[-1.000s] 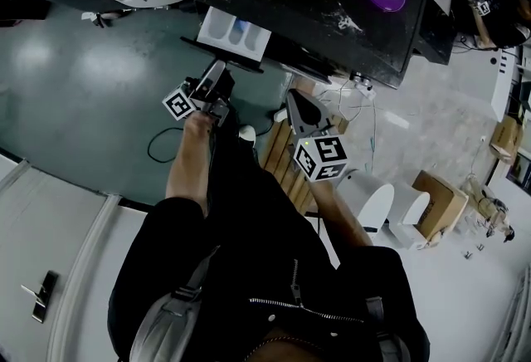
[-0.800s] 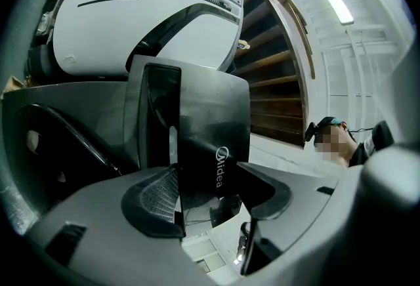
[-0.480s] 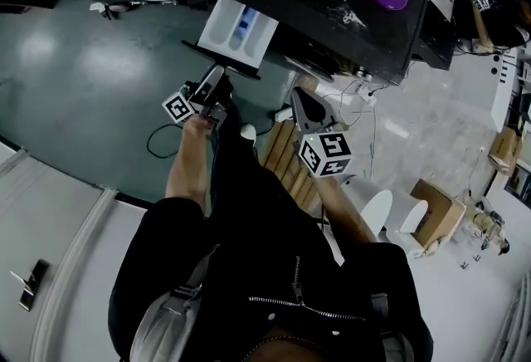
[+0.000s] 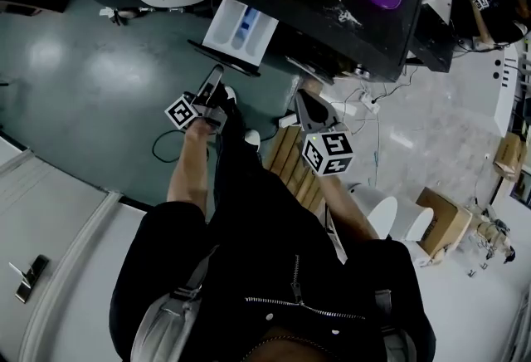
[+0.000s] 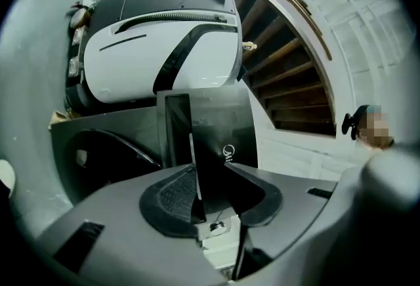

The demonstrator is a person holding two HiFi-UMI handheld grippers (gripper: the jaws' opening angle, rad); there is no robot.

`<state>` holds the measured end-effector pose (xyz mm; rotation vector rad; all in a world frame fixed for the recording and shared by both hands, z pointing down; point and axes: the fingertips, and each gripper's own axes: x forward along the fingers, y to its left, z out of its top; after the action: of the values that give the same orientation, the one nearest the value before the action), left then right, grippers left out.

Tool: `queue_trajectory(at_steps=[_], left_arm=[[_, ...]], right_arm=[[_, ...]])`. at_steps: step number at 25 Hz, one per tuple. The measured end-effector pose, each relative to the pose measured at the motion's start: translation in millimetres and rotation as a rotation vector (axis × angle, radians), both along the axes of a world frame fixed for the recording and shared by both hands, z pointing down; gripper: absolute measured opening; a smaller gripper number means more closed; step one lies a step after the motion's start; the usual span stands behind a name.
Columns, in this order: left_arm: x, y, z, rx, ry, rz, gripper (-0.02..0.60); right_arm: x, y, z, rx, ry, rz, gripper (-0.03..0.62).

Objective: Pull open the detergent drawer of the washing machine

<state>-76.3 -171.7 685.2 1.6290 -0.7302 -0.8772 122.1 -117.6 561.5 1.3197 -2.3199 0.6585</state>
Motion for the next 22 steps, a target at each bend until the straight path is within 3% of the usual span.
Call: queue_trajectory(at_steps=[2, 4, 7, 13, 17, 22], left_arm=[[-2, 7, 3, -0.046, -0.116, 0.004, 0.064], [-3, 17, 10, -0.108, -0.295, 0.022, 0.032], [-4, 31, 16, -0.13, -0.595, 0.081, 0.023], [5, 55, -14, -0.075, -0.966, 0.157, 0.021], [11, 66, -49, 0.025, -1.153, 0.186, 0.021], [13, 72, -92, 0.118, -1.288, 0.184, 0.02]], right_arm=[[3, 2, -2, 0.007, -0.003, 0.005, 0.008], [3, 5, -4, 0.014, -0.005, 0.004, 0.008], [1, 8, -7, 0.027, -0.008, -0.002, 0.008], [2, 17, -20, 0.062, -0.018, -0.022, 0.006], [5, 21, -29, 0.084, -0.026, -0.028, 0.006], [7, 24, -42, 0.121, -0.024, -0.046, 0.006]])
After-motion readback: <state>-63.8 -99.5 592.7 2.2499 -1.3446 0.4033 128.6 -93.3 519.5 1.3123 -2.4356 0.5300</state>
